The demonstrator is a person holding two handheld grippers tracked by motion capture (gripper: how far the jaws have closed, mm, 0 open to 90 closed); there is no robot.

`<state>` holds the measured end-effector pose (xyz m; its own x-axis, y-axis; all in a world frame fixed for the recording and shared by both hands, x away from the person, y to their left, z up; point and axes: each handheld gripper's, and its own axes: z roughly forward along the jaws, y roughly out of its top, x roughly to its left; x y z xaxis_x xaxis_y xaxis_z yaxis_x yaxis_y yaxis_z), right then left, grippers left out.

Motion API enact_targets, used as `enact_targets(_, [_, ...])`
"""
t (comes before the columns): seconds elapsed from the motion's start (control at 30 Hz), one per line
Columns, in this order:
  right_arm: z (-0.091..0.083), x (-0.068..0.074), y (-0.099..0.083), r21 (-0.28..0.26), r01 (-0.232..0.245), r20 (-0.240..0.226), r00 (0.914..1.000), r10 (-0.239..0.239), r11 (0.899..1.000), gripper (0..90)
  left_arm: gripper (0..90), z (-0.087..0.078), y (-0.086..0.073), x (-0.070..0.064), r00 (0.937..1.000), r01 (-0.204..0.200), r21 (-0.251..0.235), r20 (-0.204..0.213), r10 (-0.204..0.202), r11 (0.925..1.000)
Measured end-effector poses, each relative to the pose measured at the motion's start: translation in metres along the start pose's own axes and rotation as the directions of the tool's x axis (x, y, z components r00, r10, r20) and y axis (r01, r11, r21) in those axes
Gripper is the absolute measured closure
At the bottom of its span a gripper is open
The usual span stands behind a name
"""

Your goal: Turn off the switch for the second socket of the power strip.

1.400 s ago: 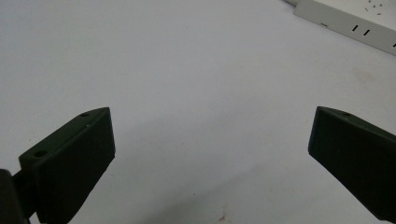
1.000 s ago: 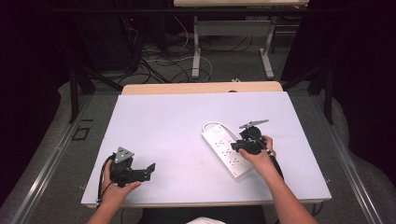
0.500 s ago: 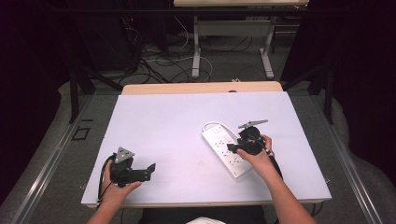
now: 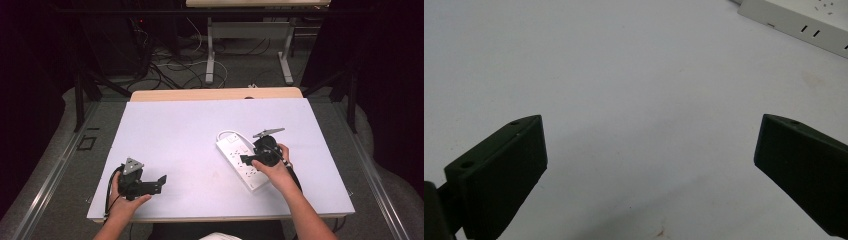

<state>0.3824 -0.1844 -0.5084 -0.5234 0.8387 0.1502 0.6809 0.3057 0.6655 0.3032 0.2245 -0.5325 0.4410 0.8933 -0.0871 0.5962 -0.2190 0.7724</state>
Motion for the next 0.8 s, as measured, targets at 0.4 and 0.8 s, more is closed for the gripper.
enact_targets(0.4, [-0.002,0.004,0.002,-0.028,0.016,0.027,0.9995,-0.016,0.999,20.2,0.3,0.0,0.0,-0.001,0.9999,0.011,-0.005,0.002,-0.011,0.9999])
enact_targets(0.8, [-0.015,0.005,0.009,-0.084,0.001,0.053,0.9986,0.004,0.996,0.0,0.3,-0.001,0.0,-0.001,0.9999,0.013,-0.001,-0.001,-0.013,0.9999])
